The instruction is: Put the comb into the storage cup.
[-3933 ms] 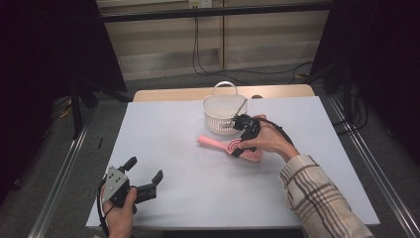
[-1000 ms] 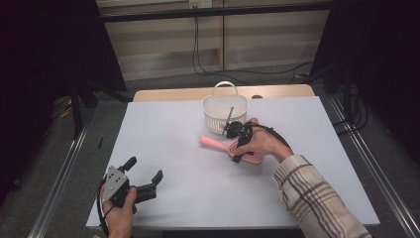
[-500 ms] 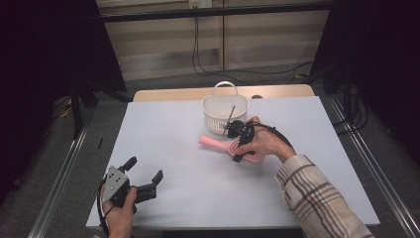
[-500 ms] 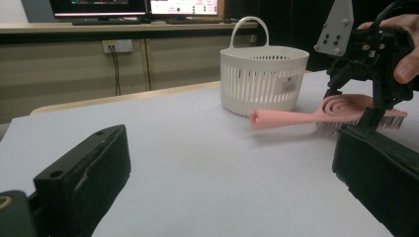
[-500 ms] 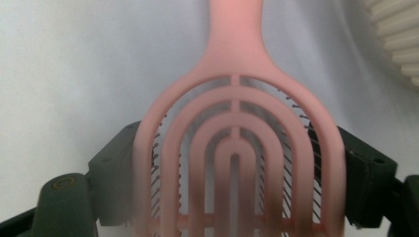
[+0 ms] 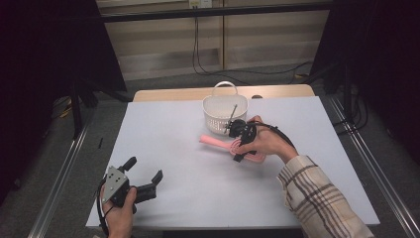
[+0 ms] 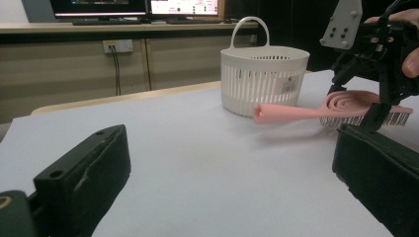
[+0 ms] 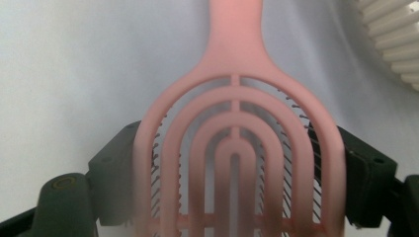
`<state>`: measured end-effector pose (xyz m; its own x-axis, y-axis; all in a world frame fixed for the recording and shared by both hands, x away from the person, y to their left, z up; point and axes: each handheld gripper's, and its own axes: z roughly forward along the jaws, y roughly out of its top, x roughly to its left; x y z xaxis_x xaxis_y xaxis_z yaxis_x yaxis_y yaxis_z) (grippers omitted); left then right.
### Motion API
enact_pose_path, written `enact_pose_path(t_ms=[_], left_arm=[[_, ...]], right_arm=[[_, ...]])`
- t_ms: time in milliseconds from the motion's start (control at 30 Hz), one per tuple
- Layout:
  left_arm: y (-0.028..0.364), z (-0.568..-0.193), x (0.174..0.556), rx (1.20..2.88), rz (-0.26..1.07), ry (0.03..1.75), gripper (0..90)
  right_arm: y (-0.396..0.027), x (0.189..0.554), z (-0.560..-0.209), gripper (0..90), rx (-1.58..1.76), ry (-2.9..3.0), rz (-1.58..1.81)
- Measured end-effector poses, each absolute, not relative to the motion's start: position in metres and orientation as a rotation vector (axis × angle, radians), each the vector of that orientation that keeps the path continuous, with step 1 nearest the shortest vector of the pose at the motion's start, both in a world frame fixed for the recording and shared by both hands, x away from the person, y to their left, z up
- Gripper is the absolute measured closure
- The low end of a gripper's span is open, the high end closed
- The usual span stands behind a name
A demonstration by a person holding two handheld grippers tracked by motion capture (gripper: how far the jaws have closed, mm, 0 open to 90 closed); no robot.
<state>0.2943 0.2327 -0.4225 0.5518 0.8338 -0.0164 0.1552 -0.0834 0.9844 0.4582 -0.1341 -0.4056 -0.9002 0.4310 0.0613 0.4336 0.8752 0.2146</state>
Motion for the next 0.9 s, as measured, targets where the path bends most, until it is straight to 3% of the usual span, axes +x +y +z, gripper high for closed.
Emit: enact_pose_path(t_ms=[900], left_arm=[[0.233, -0.423, 0.295, 1.611, 0.711, 0.867, 1.1]], right_arm=[[-0.154, 0.441, -0.379, 19.7, -0.71, -3.041, -0.435]])
